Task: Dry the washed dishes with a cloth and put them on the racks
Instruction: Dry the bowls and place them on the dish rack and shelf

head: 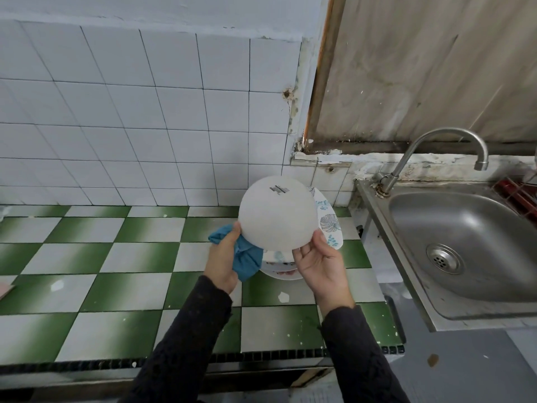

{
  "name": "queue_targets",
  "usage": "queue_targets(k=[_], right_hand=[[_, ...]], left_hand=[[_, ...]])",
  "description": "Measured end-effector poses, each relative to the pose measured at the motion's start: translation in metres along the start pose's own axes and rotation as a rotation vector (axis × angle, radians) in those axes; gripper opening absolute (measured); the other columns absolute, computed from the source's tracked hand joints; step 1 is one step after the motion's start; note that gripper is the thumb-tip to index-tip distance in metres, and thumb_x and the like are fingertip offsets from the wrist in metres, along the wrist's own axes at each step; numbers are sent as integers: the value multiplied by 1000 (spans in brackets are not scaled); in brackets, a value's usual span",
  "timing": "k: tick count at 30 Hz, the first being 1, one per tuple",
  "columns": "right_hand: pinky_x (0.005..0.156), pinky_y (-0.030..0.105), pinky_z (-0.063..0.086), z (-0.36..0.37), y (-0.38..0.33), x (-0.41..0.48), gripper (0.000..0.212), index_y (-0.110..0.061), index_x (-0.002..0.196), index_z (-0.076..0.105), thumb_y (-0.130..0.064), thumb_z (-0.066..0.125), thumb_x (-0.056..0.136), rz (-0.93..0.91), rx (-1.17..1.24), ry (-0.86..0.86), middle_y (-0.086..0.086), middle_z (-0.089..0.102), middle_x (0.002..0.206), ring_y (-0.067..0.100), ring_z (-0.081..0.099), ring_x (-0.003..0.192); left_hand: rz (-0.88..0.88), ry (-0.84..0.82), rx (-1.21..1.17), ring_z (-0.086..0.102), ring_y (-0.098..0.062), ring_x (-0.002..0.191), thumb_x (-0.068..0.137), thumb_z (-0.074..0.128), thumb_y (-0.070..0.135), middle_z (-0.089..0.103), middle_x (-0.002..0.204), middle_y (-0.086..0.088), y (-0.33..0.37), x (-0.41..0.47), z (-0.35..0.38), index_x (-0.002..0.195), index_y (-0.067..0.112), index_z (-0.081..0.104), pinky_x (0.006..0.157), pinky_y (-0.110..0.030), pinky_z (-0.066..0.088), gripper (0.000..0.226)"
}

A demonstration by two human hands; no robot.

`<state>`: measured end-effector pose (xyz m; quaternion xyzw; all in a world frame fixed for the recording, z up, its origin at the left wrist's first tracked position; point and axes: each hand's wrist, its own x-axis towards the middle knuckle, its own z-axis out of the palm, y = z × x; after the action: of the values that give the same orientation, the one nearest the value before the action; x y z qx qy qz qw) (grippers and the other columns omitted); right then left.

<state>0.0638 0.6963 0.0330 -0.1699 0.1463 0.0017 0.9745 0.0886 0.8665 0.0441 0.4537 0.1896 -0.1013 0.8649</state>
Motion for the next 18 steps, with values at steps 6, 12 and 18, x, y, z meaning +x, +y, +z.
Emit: queue_targets(k=[6,12,18], right_hand=[[81,34,62,21,-20,-12,17,-21,113,55,-12,50,99,-173,-275,-61,2,74,111,18,71,98],[99,32,54,36,10,-15,23,-25,129,52,-24,46,107,-330,-840,50,-1,62,130,11,63,114],[83,20,51,30,16,-21,25,-13,109,69,-16,44,108,-372,-1150,-44,5,71,107,10,62,96]], left_hand=[[259,273,185,54,-19,69,98,47,43,55,82,-11,-10,-16,6,100,10,57,56,-21,45,35],[635,-217,739,49,-8,132,104,36,37,53,140,-8,-25,-39,26,150,10,33,99,-13,45,54],[1050,-363,1129,22,-12,148,102,43,30,32,156,8,-10,5,30,150,26,33,122,-33,21,49]])
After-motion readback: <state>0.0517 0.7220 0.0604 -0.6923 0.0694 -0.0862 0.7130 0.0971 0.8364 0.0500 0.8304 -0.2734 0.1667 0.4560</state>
